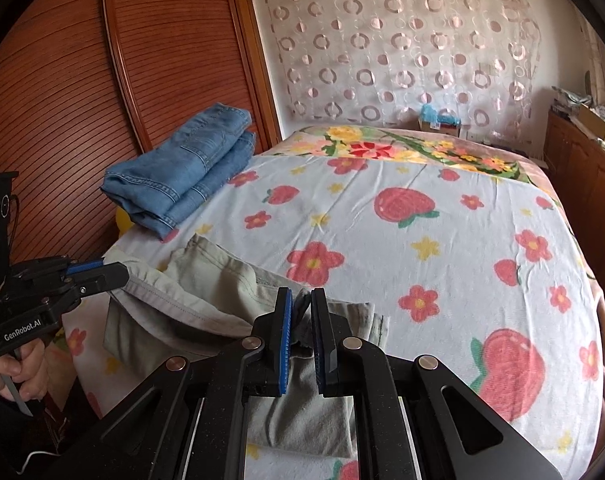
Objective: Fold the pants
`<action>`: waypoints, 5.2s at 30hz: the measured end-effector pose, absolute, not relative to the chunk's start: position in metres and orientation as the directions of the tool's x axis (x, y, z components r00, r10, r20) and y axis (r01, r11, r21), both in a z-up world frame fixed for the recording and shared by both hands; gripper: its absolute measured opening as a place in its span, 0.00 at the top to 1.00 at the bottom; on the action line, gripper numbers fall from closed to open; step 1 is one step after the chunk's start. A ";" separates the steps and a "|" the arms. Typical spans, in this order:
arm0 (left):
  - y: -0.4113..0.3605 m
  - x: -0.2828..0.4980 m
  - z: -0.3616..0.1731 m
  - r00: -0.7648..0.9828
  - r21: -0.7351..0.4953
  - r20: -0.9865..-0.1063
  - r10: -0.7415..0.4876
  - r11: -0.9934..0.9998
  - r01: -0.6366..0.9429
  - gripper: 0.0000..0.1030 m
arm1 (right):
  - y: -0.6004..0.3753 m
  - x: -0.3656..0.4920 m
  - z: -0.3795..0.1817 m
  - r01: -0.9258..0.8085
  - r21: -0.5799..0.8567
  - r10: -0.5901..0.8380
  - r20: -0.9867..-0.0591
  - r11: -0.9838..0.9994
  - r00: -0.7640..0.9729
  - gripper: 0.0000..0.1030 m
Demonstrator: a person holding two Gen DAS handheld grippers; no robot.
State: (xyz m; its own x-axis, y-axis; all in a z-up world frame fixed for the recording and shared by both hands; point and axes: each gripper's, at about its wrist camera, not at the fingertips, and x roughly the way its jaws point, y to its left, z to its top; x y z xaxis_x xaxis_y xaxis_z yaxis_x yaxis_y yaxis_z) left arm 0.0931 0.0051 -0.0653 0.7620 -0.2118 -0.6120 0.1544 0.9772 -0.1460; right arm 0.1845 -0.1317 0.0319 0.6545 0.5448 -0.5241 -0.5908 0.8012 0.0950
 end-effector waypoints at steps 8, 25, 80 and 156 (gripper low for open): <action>0.009 0.096 -0.070 0.756 -0.150 -0.622 -0.205 0.978 0.141 0.53 | -0.129 0.189 0.031 -0.582 0.080 0.529 -0.530 0.809 0.663 0.91; 0.021 0.095 -0.090 0.731 -0.152 -0.655 -0.192 0.981 0.122 0.22 | -0.149 0.188 0.032 -0.580 0.071 0.526 -0.520 0.812 0.673 0.75; 0.030 0.101 -0.107 0.674 -0.147 -0.705 -0.220 0.975 0.165 0.25 | -0.156 0.194 0.017 -0.577 0.063 0.488 -0.613 0.814 0.622 0.82; 0.002 0.039 -0.091 0.689 -0.125 -0.687 -0.231 0.971 0.202 0.17 | -0.226 0.060 0.029 -0.561 0.097 0.485 -0.633 0.822 0.603 0.96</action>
